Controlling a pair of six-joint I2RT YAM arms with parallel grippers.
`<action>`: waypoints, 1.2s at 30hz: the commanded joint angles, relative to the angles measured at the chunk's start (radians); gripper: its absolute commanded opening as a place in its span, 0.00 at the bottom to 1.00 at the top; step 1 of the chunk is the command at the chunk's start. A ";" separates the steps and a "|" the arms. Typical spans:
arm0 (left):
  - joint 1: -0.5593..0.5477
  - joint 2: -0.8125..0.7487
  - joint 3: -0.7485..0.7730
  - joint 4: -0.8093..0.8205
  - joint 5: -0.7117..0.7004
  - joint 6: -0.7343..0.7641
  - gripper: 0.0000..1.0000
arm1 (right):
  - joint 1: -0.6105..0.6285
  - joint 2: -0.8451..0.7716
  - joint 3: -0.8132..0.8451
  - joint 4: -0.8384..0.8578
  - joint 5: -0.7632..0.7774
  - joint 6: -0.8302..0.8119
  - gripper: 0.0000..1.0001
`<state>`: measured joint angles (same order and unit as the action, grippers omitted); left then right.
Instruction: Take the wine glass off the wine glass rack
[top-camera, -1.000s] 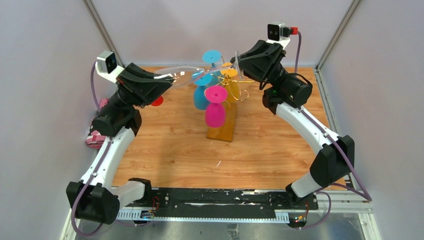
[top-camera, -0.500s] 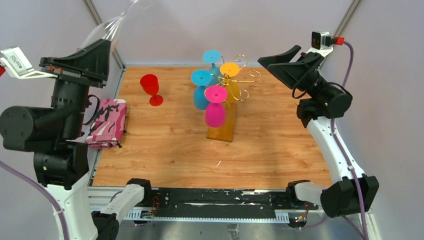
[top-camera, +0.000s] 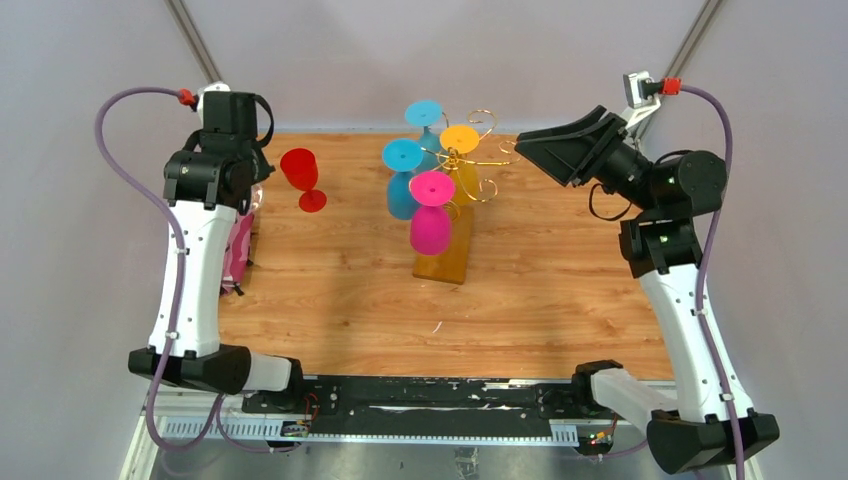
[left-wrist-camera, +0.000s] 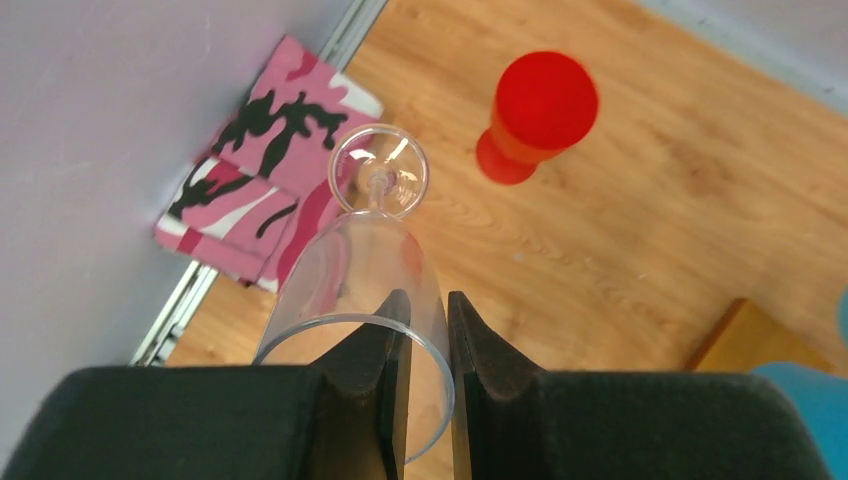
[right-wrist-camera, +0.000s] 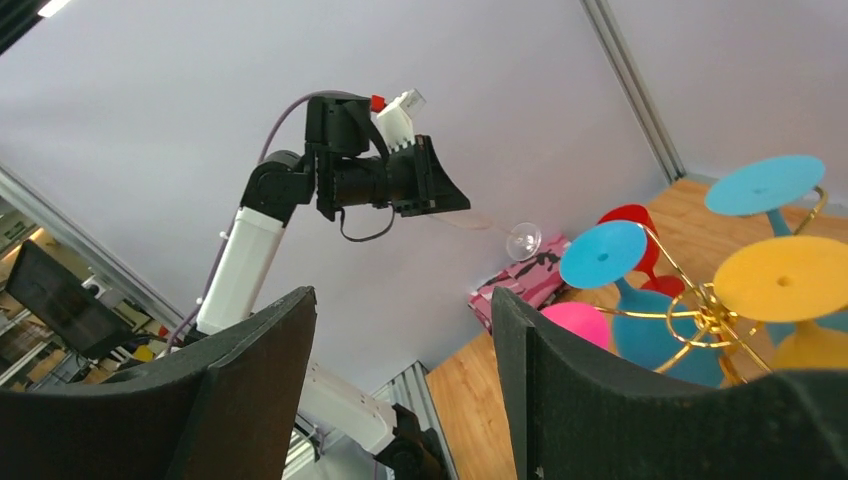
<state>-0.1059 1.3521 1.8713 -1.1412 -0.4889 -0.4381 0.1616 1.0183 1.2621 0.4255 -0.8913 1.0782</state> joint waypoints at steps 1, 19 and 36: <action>0.026 0.004 -0.036 -0.054 -0.034 -0.018 0.00 | -0.013 0.021 0.031 -0.165 -0.032 -0.094 0.69; 0.203 0.413 0.045 0.075 0.247 -0.014 0.00 | -0.014 0.112 0.014 -0.178 -0.058 -0.106 0.67; 0.235 0.503 -0.062 0.172 0.285 -0.012 0.00 | -0.013 0.129 -0.008 -0.187 -0.044 -0.126 0.68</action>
<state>0.1150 1.8271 1.8187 -1.0000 -0.2119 -0.4488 0.1612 1.1465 1.2663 0.2375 -0.9176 0.9703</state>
